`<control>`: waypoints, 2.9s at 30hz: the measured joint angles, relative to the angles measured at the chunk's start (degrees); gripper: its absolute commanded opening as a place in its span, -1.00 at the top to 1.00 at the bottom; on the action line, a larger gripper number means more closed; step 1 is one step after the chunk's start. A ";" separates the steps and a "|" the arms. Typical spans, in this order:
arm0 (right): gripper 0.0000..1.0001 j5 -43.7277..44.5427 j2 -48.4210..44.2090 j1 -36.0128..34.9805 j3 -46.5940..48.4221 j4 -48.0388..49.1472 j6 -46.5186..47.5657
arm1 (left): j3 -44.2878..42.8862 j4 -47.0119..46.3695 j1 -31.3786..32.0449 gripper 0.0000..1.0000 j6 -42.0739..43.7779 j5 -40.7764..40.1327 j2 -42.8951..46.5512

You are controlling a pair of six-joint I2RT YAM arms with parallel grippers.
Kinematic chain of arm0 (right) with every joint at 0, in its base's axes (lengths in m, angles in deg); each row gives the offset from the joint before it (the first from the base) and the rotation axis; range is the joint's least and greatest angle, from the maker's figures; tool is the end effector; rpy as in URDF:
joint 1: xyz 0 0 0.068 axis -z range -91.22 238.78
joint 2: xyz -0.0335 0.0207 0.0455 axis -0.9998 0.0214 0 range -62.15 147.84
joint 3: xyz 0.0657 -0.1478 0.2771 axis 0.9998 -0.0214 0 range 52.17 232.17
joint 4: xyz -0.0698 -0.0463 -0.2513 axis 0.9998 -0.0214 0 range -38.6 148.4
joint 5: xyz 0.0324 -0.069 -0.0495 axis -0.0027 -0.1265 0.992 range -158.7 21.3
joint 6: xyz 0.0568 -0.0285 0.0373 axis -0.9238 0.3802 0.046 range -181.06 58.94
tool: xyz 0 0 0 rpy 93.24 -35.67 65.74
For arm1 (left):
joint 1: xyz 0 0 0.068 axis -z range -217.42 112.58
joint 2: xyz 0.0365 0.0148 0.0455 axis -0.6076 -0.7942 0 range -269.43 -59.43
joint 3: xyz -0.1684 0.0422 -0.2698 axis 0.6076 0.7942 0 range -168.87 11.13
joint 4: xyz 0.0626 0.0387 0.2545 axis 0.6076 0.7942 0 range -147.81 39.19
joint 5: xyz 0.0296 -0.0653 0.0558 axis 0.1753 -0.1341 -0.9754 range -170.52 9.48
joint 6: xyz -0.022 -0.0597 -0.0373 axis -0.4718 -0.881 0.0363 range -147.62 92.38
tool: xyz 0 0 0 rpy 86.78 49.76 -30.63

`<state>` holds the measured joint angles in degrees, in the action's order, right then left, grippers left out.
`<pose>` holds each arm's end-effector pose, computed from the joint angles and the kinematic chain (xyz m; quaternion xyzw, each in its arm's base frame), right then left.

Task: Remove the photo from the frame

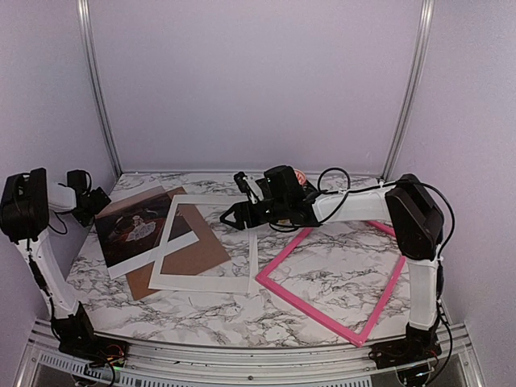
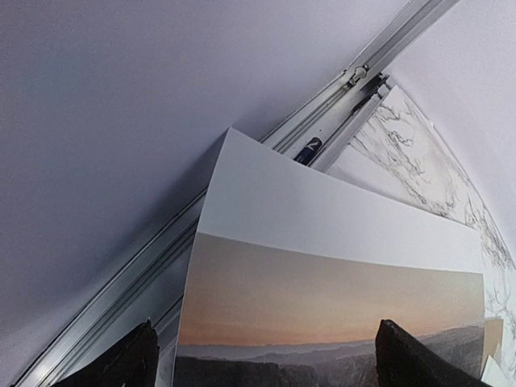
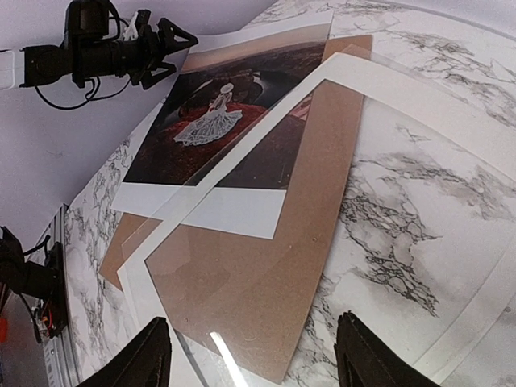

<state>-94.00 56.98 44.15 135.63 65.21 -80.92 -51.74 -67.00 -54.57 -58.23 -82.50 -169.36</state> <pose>0.3539 0.3862 0.2283 -0.2890 0.7967 0.4242 0.3190 0.4266 0.1339 0.1836 -0.3706 0.8182 -0.0361 0.4381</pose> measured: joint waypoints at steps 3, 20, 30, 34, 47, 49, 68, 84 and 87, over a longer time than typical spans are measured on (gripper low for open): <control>-0.36 -0.15 0.00 0.00 0.00 0.00 0.26 | -2.21 -0.39 -0.04 -0.94 0.04 -0.09 -2.25; -0.36 -1.22 0.00 0.00 0.00 0.00 0.46 | -7.13 0.39 0.35 -0.97 -1.86 -1.86 -7.82; -0.36 -1.20 0.00 0.00 0.02 0.00 0.46 | -6.16 -1.20 0.66 -0.70 -3.91 -0.81 -8.72; -0.36 -1.20 0.00 0.00 0.00 0.02 0.46 | -5.09 -1.29 0.59 -0.36 -4.07 -0.55 -7.52; -0.36 -1.22 0.00 0.00 -0.07 0.11 0.44 | -4.57 -1.70 0.55 -0.18 -4.90 1.44 -3.58; -0.36 -1.25 0.00 0.00 -0.07 0.15 0.44 | -4.76 -1.05 0.52 -0.34 -4.24 1.01 -3.58; -0.35 -2.12 0.00 0.00 -0.04 0.20 0.46 | -22.01 8.44 0.33 -0.98 1.55 3.48 -17.09; -0.35 -2.80 0.02 0.00 -0.04 0.26 0.44 | -24.02 10.29 0.35 -0.10 0.11 3.69 -18.64; -0.35 -2.80 0.02 0.00 -0.04 0.26 0.44 | -23.98 10.32 0.28 0.15 0.74 2.99 -18.64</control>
<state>-96.80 57.00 44.15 135.59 65.47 -80.48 -75.72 -56.69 -54.28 -57.48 -79.51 -188.01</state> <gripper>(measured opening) 0.676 0.519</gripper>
